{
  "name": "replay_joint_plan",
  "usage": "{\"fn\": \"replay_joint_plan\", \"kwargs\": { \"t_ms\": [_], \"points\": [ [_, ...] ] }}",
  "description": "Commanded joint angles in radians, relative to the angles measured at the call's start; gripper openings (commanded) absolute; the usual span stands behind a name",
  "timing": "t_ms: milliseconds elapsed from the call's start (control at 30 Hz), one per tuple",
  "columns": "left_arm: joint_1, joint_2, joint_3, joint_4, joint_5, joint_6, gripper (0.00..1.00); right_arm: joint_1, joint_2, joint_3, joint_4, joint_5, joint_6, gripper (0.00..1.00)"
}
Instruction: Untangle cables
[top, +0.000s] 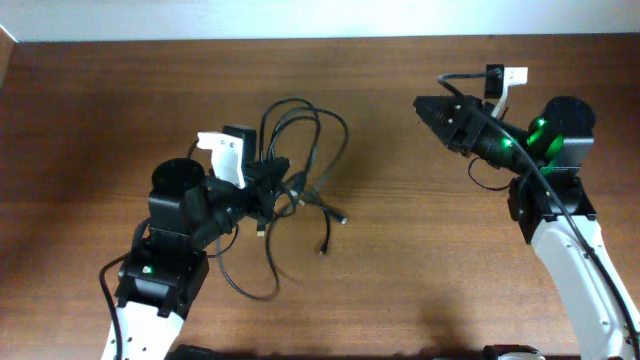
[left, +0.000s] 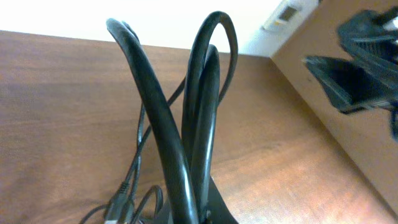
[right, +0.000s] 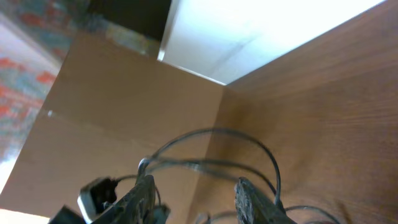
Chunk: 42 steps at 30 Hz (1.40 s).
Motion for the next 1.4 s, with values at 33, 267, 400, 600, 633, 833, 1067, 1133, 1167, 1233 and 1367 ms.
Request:
{"fn": "replay_joint_plan", "kwargs": {
  "t_ms": [33, 267, 400, 600, 633, 833, 1067, 1133, 1167, 1233, 1367],
  "points": [
    [0.001, -0.009, 0.012, 0.152, -0.050, -0.094, 0.00, 0.061, -0.063, 0.013, 0.003, -0.089, -0.067, 0.42],
    [0.001, -0.010, 0.012, 0.344, 0.154, -0.407, 0.00, 0.359, -0.065, 0.013, -0.303, 0.208, -0.278, 0.53],
    [0.001, -0.010, 0.012, 0.353, 0.203, -0.362, 0.00, 0.450, -0.065, 0.013, -0.298, 0.202, -0.018, 0.82],
    [0.000, -0.010, 0.012, 0.357, 0.284, -0.203, 0.00, 0.517, -0.064, 0.013, -0.280, 0.203, 0.087, 0.92],
    [0.000, -0.010, 0.012, 0.366, 0.327, -0.198, 0.00, 0.517, -0.064, 0.013, -0.280, 0.227, 0.093, 0.91],
    [-0.096, -0.009, 0.012, 0.375, 0.367, -0.165, 0.00, 0.517, -0.064, 0.013, -0.272, 0.423, 0.122, 0.33],
    [-0.096, -0.010, 0.012, 0.375, 0.322, -0.173, 0.00, 0.352, -0.064, 0.013, -0.405, 0.517, 0.023, 0.04],
    [-0.089, -0.010, 0.012, 0.345, 0.293, -0.172, 0.00, 0.228, -0.064, 0.013, -0.502, 0.516, 0.002, 0.04],
    [-0.072, -0.010, 0.012, 0.312, 0.268, -0.172, 0.00, 0.139, -0.064, 0.013, -0.544, 0.505, -0.018, 0.04],
    [-0.027, -0.010, 0.012, 0.274, 0.257, -0.177, 0.00, 0.016, -0.064, 0.013, -0.605, 0.491, -0.056, 0.04],
    [0.009, -0.010, 0.012, 0.274, 0.257, -0.222, 0.00, -0.082, -0.064, 0.013, -0.657, 0.418, -0.127, 0.04]
  ]
}}
